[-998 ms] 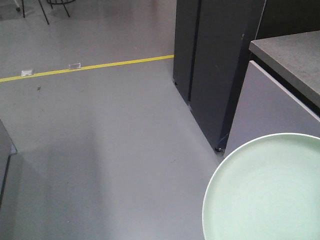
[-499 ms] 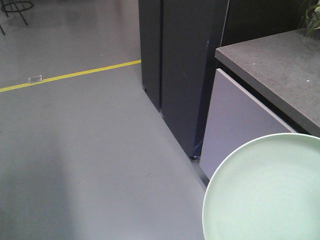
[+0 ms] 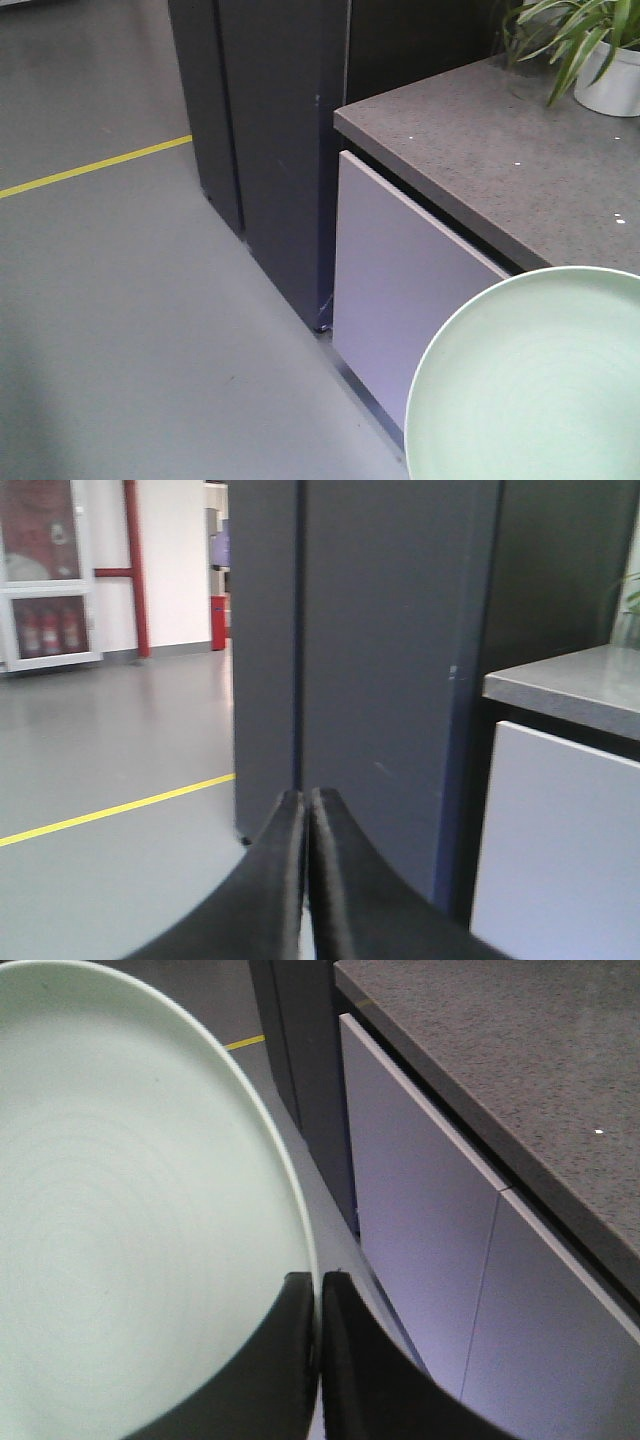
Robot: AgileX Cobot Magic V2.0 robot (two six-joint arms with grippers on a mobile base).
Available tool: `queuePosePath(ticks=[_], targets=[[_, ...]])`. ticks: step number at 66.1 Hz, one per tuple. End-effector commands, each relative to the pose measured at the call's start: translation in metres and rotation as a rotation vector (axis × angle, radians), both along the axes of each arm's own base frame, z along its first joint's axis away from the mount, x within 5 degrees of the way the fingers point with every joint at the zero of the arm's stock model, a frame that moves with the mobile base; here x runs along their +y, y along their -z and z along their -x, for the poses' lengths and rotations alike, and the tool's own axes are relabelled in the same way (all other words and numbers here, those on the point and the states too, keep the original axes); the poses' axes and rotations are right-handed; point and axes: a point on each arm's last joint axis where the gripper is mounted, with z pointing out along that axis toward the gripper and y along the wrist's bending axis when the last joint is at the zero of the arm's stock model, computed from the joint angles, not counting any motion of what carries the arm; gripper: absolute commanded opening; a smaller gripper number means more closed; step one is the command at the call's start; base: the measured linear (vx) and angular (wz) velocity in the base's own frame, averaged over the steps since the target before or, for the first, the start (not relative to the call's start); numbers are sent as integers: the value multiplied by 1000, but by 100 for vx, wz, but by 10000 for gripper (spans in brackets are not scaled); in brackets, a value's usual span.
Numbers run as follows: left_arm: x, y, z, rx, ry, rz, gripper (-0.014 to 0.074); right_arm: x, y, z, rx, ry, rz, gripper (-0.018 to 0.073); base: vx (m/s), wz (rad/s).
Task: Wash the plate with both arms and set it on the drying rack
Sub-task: 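Turn and drive the base up to the stainless steel sink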
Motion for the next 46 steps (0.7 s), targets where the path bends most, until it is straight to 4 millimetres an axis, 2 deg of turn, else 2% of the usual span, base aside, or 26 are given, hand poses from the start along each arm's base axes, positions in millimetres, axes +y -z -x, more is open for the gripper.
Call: queuePosePath(ticks=[1, 46], targets=[[1, -2, 1, -73, -13, 11, -6, 0, -12, -4, -80, 19, -24, -5, 13, -44], [1, -2, 1, -73, -13, 11, -6, 0, -12, -4, -80, 19, -24, -5, 11, -44]])
